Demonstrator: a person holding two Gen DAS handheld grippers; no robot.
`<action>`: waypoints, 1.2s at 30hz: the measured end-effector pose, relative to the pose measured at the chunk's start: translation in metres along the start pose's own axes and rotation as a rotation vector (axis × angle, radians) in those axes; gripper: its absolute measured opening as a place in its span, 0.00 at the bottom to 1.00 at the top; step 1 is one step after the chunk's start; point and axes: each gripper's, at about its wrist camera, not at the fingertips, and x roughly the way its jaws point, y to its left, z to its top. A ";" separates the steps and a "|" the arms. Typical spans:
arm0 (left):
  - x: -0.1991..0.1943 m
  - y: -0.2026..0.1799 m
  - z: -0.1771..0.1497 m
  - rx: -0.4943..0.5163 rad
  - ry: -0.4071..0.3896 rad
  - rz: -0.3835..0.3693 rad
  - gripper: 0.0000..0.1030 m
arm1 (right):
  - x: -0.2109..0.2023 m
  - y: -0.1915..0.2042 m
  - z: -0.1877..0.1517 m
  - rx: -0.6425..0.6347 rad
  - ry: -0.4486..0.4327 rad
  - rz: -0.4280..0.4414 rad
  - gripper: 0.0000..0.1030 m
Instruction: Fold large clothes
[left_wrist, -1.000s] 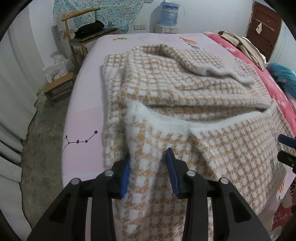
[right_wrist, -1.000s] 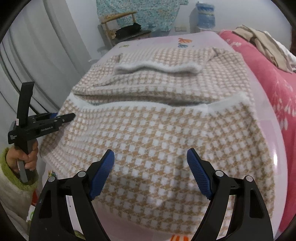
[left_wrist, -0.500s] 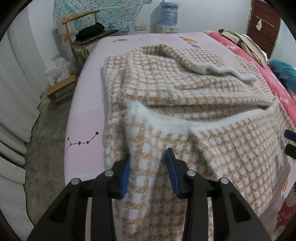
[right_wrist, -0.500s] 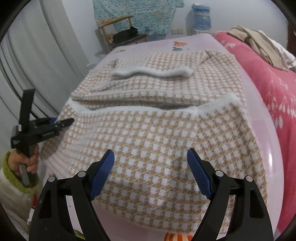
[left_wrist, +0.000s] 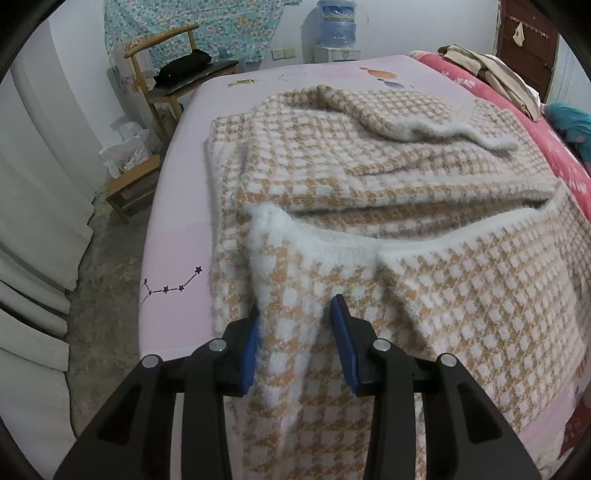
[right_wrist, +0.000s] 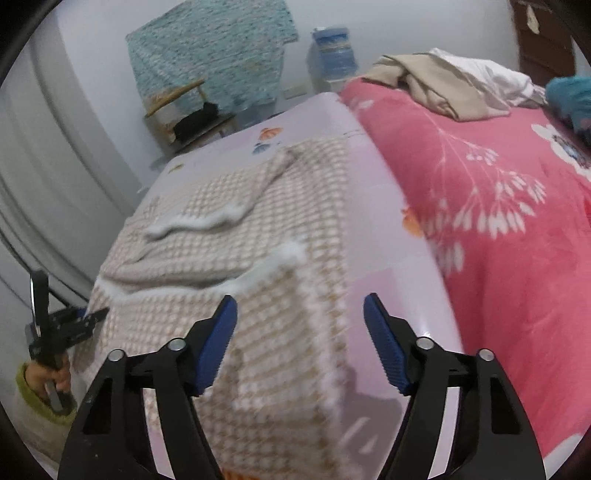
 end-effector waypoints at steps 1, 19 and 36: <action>0.000 -0.001 0.000 0.002 -0.001 0.004 0.35 | 0.003 -0.003 0.001 0.011 0.006 0.010 0.60; 0.000 -0.002 0.000 0.007 -0.002 0.016 0.35 | 0.026 -0.018 -0.019 0.104 0.177 0.165 0.23; 0.000 -0.003 0.000 -0.007 -0.001 0.016 0.35 | 0.048 -0.008 -0.001 0.033 0.205 0.106 0.16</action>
